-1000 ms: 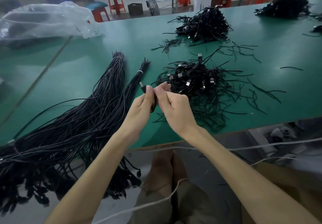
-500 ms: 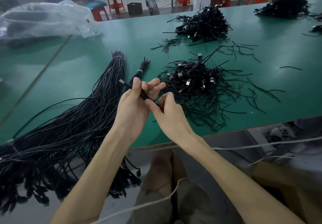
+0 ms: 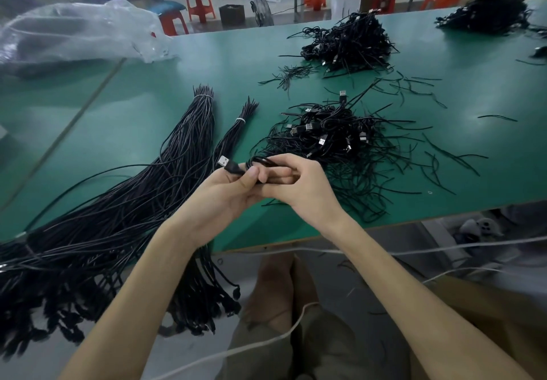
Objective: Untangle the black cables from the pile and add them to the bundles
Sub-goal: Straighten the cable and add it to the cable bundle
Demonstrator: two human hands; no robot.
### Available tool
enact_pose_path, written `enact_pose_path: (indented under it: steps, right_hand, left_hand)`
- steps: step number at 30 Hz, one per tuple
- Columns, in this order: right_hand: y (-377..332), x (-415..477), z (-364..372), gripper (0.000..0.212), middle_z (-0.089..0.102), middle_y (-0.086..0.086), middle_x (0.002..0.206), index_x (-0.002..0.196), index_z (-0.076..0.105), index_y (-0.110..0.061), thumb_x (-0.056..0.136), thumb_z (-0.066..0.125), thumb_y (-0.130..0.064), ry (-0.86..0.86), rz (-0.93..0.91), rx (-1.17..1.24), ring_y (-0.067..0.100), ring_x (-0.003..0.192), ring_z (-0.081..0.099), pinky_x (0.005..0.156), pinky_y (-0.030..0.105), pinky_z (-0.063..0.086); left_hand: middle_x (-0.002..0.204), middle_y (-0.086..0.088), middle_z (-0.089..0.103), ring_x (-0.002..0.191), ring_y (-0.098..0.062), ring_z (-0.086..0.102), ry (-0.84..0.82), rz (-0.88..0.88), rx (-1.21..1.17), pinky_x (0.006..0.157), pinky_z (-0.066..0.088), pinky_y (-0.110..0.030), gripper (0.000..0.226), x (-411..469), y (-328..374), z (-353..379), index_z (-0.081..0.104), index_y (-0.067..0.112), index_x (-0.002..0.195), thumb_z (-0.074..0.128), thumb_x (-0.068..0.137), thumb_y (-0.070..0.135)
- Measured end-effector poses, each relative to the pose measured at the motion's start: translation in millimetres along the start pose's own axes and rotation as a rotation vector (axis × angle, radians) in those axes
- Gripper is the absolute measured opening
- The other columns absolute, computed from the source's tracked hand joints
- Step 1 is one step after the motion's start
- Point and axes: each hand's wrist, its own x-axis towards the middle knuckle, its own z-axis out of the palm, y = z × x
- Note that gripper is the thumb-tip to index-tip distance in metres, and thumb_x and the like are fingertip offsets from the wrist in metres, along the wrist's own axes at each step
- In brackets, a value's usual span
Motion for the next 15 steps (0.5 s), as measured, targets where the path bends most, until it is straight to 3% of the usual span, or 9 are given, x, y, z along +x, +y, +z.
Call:
enact_pose_path:
  steps: [3, 7, 12, 15]
  right_hand:
    - [0.6, -0.8, 1.0, 0.036, 0.072, 0.001, 0.104, 0.112, 0.073, -0.018, 0.078, 0.086, -0.013, -0.010, -0.077, -0.160, 0.015, 0.097, 0.068, 0.090, 0.035, 0.054]
    - [0.7, -0.4, 5.8, 0.038, 0.067, 0.001, 0.107, 0.119, 0.070, -0.014, 0.083, 0.083, -0.016, -0.004, -0.145, -0.273, 0.015, 0.098, 0.061, 0.088, 0.027, 0.048]
    - [2.0, -1.9, 0.6, 0.039, 0.065, 0.001, 0.101, 0.113, 0.068, -0.015, 0.081, 0.084, -0.031, -0.121, -0.121, -0.318, 0.018, 0.094, 0.058, 0.084, 0.034, 0.047]
    - [1.8, -4.1, 1.1, 0.038, 0.066, 0.003, 0.101, 0.114, 0.068, -0.014, 0.083, 0.084, -0.029, -0.147, -0.112, -0.295, 0.018, 0.093, 0.059, 0.086, 0.036, 0.047]
  left_hand:
    - [0.122, -0.018, 0.072, 0.118, -0.027, 0.068, 0.121, 0.004, 0.160, 0.103, 0.053, -0.035, 0.021, -3.2, -1.2, -1.5, 0.065, 0.000, 0.098, 0.050, 0.103, 0.014]
    - [0.099, -0.007, 0.078, 0.096, -0.018, 0.074, 0.328, 0.070, 0.232, 0.087, 0.060, -0.031, 0.020, -1.5, -13.0, 3.4, 0.073, 0.002, 0.096, 0.063, 0.092, 0.019]
    - [0.092, -0.010, 0.078, 0.087, -0.020, 0.075, 0.416, 0.109, 0.238, 0.078, 0.061, -0.027, 0.013, -3.3, -19.5, -1.6, 0.082, 0.011, 0.089, 0.074, 0.084, 0.019]
    - [0.093, -0.011, 0.079, 0.088, -0.020, 0.076, 0.426, 0.139, 0.286, 0.075, 0.059, -0.024, 0.014, -3.5, -18.9, -2.3, 0.083, 0.013, 0.089, 0.079, 0.079, 0.021]
